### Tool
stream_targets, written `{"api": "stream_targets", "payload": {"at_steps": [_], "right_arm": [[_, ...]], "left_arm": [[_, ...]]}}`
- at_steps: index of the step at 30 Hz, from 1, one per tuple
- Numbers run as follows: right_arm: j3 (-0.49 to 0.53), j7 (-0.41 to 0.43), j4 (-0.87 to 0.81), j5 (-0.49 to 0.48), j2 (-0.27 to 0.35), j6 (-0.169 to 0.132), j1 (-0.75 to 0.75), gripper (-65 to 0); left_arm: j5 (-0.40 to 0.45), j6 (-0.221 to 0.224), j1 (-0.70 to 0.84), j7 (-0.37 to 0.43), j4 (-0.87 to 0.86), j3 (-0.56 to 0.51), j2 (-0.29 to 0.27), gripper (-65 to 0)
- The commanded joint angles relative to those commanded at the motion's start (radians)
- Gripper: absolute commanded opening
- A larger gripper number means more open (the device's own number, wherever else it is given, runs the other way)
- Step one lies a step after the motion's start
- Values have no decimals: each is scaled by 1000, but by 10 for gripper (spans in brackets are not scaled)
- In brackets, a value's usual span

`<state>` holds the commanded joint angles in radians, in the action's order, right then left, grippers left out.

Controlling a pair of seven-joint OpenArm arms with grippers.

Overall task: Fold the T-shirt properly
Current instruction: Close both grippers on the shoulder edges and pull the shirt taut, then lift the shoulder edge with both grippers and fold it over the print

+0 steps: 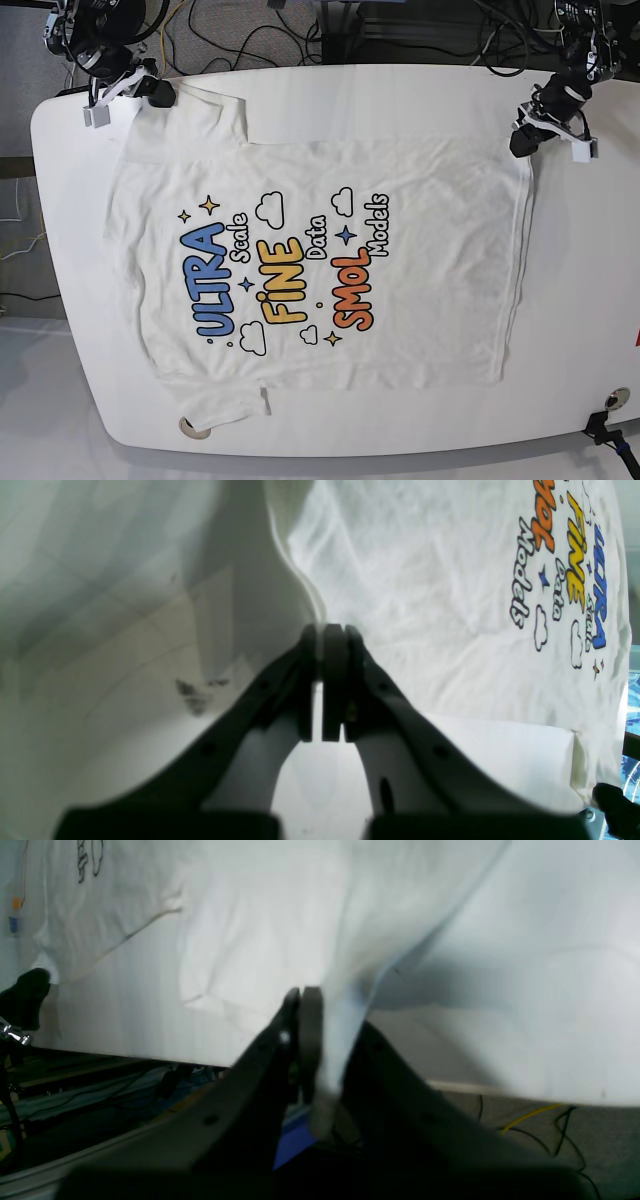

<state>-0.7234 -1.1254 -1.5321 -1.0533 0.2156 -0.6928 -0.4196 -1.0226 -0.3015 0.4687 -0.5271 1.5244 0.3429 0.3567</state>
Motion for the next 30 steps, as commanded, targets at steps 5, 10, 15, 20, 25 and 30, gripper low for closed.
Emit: {"api": "stream_targets", "payload": {"at_steps": [5, 10, 15, 20, 25, 30], "right_arm": [[-5, 0, -64, -5, 0, 0, -28, -650], [-8, -11, -87, -6, 0, 0, -64, -650], [-43, -60, -87, -6, -6, -2, -98, -650], [-51, -63, -140, -6, -6, -3, -169, -650], [-51, -63, -209, -8, -8, -3, -218, -650], [-51, -63, -255, -8, -2, -3, -212, -650]], "left_arm": [[-3, 0, 32, 0, 17, -3, 0, -650], [-3, 0, 84, 0, 18, 0, 5, -650], [-3, 0, 158, 0, 23, 3, 21, -650], [-3, 0, 238, 0, 86, 5, 31, -650], [-3, 0, 304, 0, 158, 38, 31, -650], [-5, 0, 285, 0, 170, 46, 31, -650]]}}
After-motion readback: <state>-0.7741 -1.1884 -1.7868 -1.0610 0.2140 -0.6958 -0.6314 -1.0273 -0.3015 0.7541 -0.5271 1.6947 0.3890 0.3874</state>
